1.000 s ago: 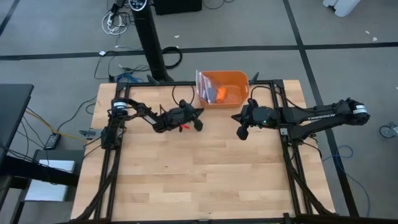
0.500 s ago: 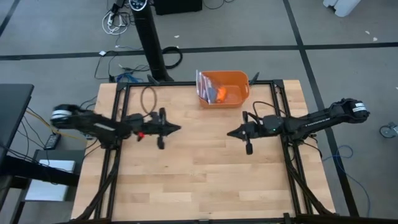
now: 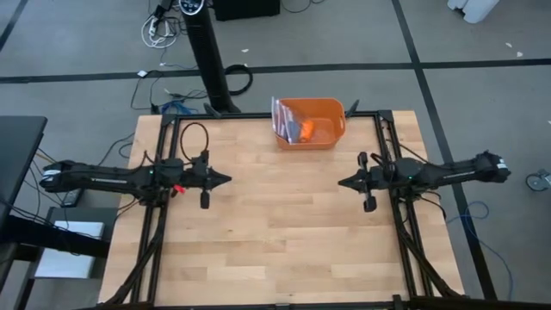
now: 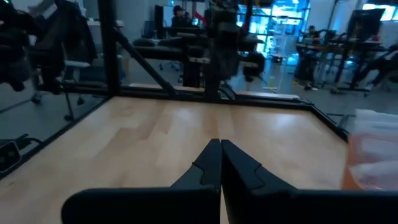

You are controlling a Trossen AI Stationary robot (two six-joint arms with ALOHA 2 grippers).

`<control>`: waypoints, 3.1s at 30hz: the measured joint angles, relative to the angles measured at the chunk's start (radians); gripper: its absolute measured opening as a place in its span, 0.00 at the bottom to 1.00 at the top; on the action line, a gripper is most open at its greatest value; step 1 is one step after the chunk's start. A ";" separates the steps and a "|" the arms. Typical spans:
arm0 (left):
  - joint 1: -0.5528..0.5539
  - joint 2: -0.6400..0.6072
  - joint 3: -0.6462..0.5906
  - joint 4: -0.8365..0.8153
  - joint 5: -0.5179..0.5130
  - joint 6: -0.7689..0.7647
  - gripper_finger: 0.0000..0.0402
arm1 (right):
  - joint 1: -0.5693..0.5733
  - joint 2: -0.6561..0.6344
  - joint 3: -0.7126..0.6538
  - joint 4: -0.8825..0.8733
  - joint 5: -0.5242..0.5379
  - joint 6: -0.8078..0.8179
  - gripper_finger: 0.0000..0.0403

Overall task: Roll bandage
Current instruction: Return to Home Position

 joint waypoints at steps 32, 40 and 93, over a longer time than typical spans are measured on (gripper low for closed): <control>0.084 -0.337 -0.047 -0.123 0.242 0.097 0.01 | -0.017 -0.346 0.025 -0.443 0.078 0.000 0.00; 0.072 -0.602 -0.113 -0.177 0.106 0.110 0.01 | -0.016 -0.345 0.013 -0.410 0.096 -0.013 0.00; 0.074 -0.649 -0.164 -0.194 -0.328 0.142 0.01 | -0.069 -0.112 -0.113 -0.132 0.091 0.130 0.02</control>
